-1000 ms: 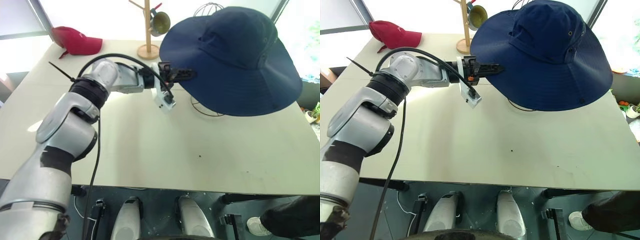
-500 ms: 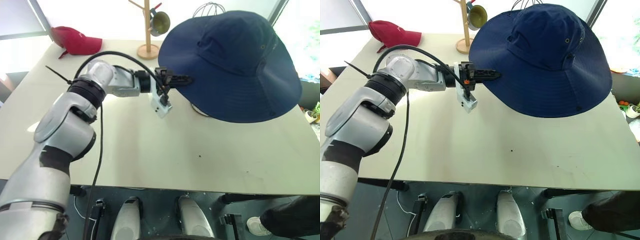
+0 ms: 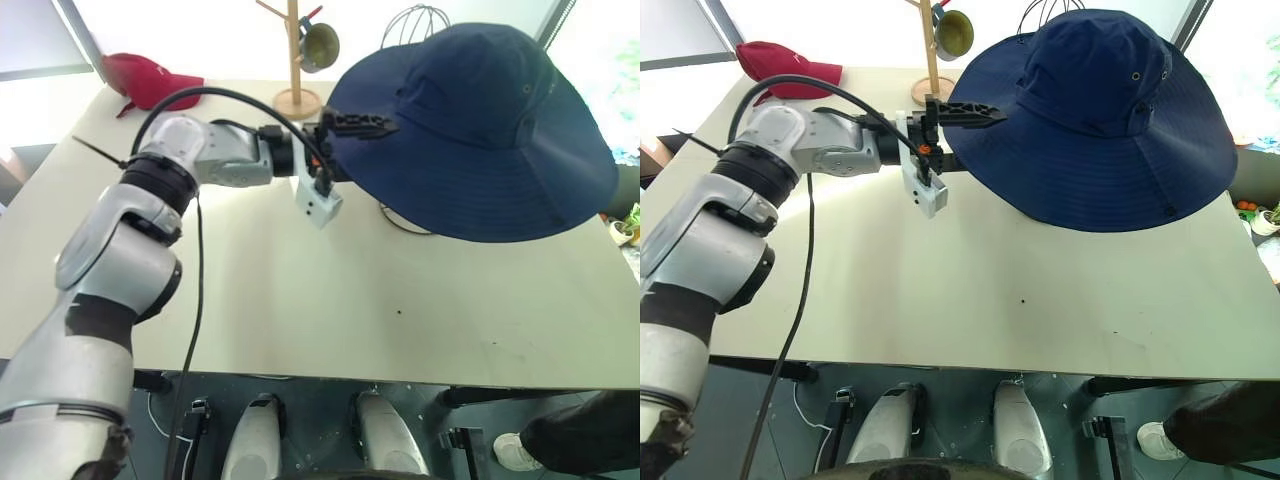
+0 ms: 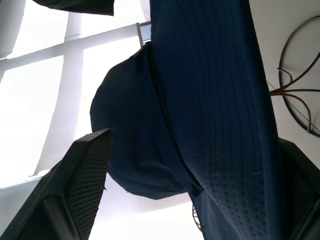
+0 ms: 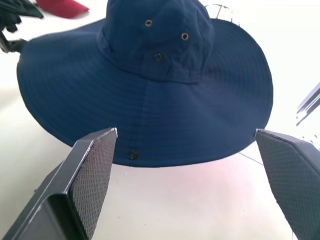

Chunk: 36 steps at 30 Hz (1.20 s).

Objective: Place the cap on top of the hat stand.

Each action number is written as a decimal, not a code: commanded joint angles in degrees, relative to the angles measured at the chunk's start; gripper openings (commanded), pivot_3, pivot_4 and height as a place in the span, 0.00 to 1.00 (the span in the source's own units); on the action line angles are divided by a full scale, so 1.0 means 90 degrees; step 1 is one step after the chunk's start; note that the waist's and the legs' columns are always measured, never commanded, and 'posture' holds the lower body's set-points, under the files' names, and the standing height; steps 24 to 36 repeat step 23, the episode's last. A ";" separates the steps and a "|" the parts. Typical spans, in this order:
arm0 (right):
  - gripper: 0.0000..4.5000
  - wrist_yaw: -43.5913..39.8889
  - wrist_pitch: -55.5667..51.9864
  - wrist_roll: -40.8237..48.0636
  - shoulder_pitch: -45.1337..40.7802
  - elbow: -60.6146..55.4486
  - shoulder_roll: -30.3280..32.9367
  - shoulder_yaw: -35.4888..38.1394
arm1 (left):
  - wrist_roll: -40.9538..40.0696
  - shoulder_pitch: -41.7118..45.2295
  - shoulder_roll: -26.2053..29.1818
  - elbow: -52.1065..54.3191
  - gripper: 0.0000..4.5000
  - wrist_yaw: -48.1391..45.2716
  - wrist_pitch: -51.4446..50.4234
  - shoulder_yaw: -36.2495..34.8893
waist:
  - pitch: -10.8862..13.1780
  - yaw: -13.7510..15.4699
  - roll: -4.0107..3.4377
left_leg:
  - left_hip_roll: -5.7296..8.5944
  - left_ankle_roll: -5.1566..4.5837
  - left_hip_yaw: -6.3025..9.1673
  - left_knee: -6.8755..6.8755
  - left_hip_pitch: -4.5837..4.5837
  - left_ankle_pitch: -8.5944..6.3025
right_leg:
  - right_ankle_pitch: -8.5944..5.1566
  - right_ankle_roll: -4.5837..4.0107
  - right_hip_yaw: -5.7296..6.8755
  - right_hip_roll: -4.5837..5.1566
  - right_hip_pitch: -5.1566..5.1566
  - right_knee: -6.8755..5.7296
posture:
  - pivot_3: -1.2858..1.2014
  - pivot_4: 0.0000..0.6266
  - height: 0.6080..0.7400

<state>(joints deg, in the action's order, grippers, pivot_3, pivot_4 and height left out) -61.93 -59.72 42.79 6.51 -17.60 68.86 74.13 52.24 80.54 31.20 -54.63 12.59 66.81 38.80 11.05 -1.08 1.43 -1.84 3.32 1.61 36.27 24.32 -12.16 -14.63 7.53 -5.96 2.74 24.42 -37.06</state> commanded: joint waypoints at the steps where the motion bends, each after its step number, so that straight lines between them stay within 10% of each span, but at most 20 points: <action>1: 1.00 -0.0231 0.0407 -0.0242 -0.0067 0.0446 0.0312 -0.0169 | -0.1957 -0.0387 0.0414 0.0270 0.98 -0.1539 0.0475 -0.0340 | -0.0003 -0.0018 -0.0005 | 0.0000 0.0000 -0.0001 -0.0001 -0.0001 0.0000 | 0.0000 -0.0001 0.0000 0.0000 0.0000 0.0000 | 0.52 0.24 0.99; 4: 1.00 -0.0494 0.0713 -0.0503 -0.0025 0.0833 0.0457 -0.0358 | -0.4428 -0.1059 0.0832 0.1208 0.98 -0.3668 -0.0227 -0.0267 | -0.0003 -0.0013 -0.0006 | -0.0002 -0.0001 -0.0003 -0.0002 -0.0004 0.0000 | 0.0001 -0.0002 -0.0001 0.0000 0.0000 -0.0005 | 0.52 0.24 0.99; 7: 1.00 -0.0845 0.1106 -0.0819 -0.0092 0.1614 0.0786 -0.0697 | -0.8251 -0.2209 0.1854 0.3565 0.98 -0.7068 -0.3958 -0.0839 | 0.0002 -0.0086 -0.0015 | -0.0003 -0.0001 -0.0006 -0.0001 -0.0004 0.0001 | 0.0000 -0.0004 -0.0007 0.0001 0.0000 -0.0011 | 0.52 0.24 0.99; 11: 1.00 -0.1326 0.1614 -0.1113 -0.0259 0.2410 0.1174 -0.1169 | -1.0464 -0.2306 0.2834 0.4271 0.98 -0.9044 -0.8010 -0.1969 | 0.0003 -0.0174 -0.0017 | -0.0006 -0.0004 0.0003 0.0003 -0.0006 0.0002 | 0.0000 -0.0005 -0.0003 -0.0006 0.0000 -0.0026 | 0.52 0.24 0.99; 17: 1.00 -0.1583 0.1916 -0.1003 -0.1089 0.3153 0.1612 -0.2062 | -1.0526 -0.1280 0.2952 0.2916 0.98 -1.0464 -1.0245 -0.2961 | 0.0000 -0.0195 -0.0024 | -0.0004 -0.0005 0.0003 0.0032 -0.0019 0.0001 | -0.0016 -0.0027 -0.0002 -0.0006 -0.0024 -0.0028 | 0.52 0.24 0.99; 36: 1.00 -0.1534 0.1972 -0.0904 -0.1883 0.3209 0.1534 -0.2884 | -0.9480 -0.0915 0.2519 0.2458 0.98 -1.0632 -0.9920 -0.3291 | 0.0000 -0.0179 -0.0025 | -0.0005 -0.0006 0.0003 0.0028 -0.0020 0.0001 | -0.0015 -0.0026 -0.0002 -0.0006 -0.0023 -0.0028 | 0.52 0.24 0.99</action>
